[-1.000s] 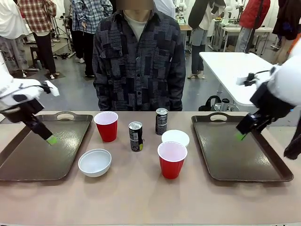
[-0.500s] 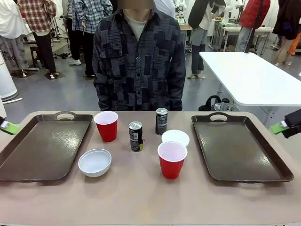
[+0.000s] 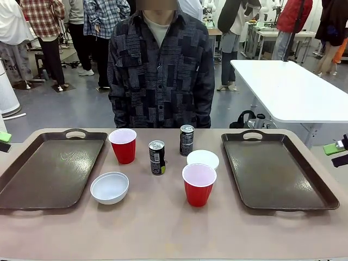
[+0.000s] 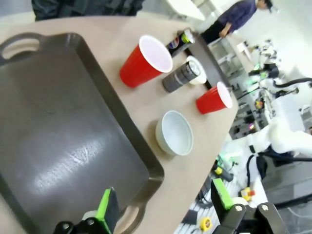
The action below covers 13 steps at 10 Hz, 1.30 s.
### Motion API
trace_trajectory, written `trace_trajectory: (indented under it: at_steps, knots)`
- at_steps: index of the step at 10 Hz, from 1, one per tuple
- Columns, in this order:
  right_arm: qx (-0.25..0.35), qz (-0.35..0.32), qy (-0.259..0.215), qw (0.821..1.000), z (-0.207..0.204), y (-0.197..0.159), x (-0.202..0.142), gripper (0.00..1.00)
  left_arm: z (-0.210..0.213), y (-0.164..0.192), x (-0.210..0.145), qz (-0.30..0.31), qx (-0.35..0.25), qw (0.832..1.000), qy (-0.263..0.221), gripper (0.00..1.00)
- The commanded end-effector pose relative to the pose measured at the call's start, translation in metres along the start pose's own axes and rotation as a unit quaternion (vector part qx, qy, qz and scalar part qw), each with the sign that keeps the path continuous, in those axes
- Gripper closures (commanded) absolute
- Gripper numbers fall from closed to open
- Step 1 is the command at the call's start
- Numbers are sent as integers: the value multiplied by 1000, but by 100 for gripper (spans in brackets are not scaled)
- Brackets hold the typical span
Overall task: Prepare tableware on both trays.
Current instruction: Pick up a Picnic Bowl from the table and place it on a Handle tray.
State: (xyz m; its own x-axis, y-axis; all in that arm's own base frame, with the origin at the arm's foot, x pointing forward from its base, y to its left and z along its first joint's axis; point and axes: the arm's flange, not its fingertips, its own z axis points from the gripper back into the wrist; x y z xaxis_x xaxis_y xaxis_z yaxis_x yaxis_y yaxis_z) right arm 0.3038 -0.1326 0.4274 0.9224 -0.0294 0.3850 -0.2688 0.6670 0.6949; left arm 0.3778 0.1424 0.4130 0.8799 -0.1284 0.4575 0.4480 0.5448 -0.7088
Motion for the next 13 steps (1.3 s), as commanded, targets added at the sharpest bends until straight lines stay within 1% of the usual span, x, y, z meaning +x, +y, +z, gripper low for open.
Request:
trace_trajectory:
  at_steps: [1, 2, 3, 4, 5, 6, 7, 13]
  knots:
    - [18, -3, -7, 1000, 6, -9, 4, 0, -2, -2, 7, 4, -14, 1000, -14, 0]
    - [18, -7, -9, 1000, 6, -10, 2, 0, -15, -12, 11, 8, -18, 1000, -17, 0]
    - [18, -8, -10, 1000, 8, -11, 2, 0, -21, -19, 6, 11, -20, 1000, -20, 0]
    - [18, -12, -13, 1000, 8, -10, 1, 0, -24, -22, 9, 11, -17, 1000, -18, 0]
    - [19, -5, -9, 1000, 6, -8, 3, 0, -29, -26, 11, 5, -4, 1000, -10, 0]
    - [7, 2, -2, 1000, 1, -5, 8, 0, -41, -37, 14, -40, 44, 998, 22, 0]
    - [9, -19, -7, 1000, 8, -8, 0, 0, -27, -18, 14, 1, -16, 1000, -1, 0]
    - [9, -19, -7, 1000, 8, -8, 0, 0, -27, -18, 14, 1, -16, 1000, -1, 0]
